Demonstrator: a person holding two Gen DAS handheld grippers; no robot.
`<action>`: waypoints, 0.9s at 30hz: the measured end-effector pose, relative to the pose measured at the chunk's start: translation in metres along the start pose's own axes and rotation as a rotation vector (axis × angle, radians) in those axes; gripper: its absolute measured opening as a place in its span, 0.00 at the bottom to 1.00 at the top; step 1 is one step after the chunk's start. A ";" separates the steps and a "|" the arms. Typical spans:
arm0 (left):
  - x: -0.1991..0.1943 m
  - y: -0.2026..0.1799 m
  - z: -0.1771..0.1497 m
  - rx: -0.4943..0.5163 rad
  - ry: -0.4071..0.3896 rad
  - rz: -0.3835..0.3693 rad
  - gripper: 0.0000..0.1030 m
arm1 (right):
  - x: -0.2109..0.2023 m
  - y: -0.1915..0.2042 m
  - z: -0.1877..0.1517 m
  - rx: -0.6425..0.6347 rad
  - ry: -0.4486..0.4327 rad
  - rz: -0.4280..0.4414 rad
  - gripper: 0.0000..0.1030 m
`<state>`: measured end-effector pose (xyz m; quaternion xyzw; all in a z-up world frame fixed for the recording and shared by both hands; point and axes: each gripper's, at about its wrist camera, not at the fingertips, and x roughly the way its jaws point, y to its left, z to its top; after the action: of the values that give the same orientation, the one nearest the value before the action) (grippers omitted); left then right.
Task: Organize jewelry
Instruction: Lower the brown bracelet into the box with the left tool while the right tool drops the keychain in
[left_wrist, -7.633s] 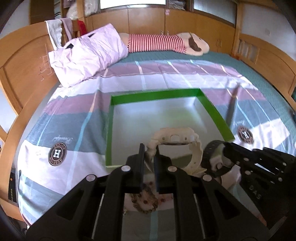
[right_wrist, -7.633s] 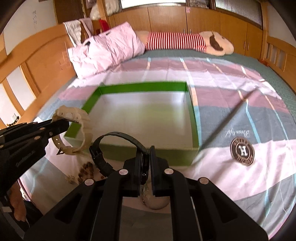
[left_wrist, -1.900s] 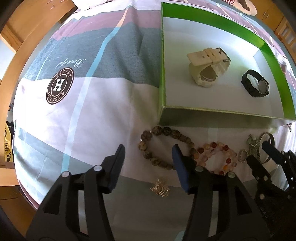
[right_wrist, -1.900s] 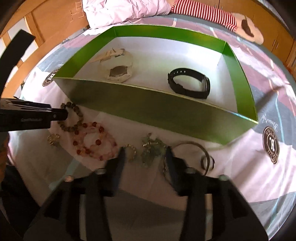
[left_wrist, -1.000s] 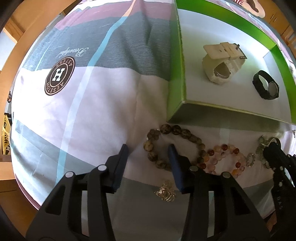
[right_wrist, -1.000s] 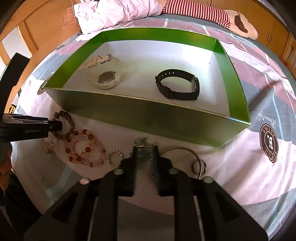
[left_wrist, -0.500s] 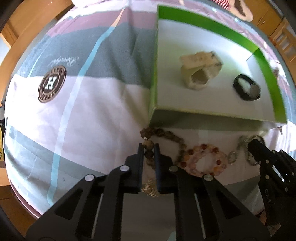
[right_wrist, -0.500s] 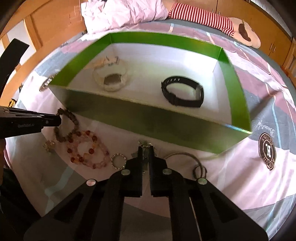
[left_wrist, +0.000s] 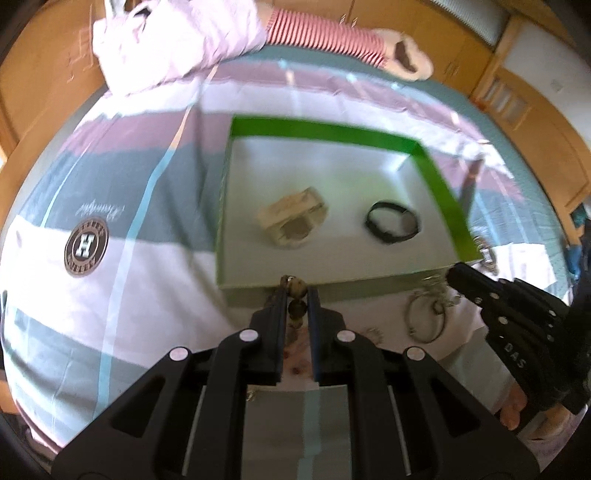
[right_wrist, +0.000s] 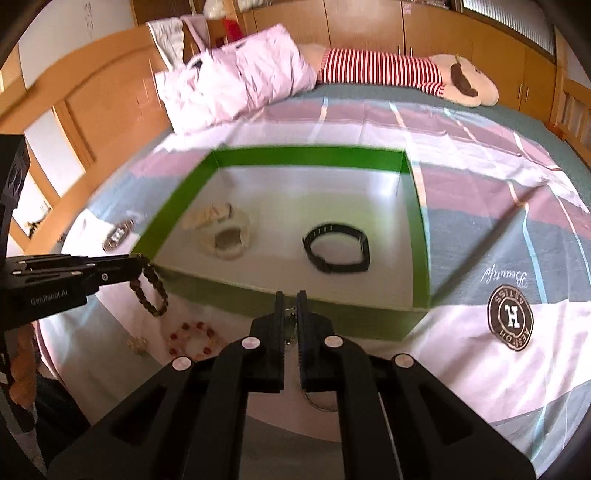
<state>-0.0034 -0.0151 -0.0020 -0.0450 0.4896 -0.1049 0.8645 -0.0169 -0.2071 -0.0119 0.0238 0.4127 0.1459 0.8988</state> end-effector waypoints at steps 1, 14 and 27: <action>-0.007 -0.002 0.001 0.003 -0.018 -0.011 0.11 | -0.005 -0.002 0.002 0.004 -0.020 0.005 0.05; -0.031 0.003 0.025 -0.054 -0.150 -0.067 0.10 | -0.029 -0.018 0.024 0.056 -0.169 -0.011 0.05; -0.004 0.019 0.033 -0.108 -0.099 -0.010 0.11 | 0.011 -0.028 0.026 0.075 -0.092 -0.068 0.05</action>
<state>0.0256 0.0040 0.0152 -0.0990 0.4511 -0.0802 0.8833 0.0158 -0.2288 -0.0072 0.0500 0.3767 0.0983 0.9198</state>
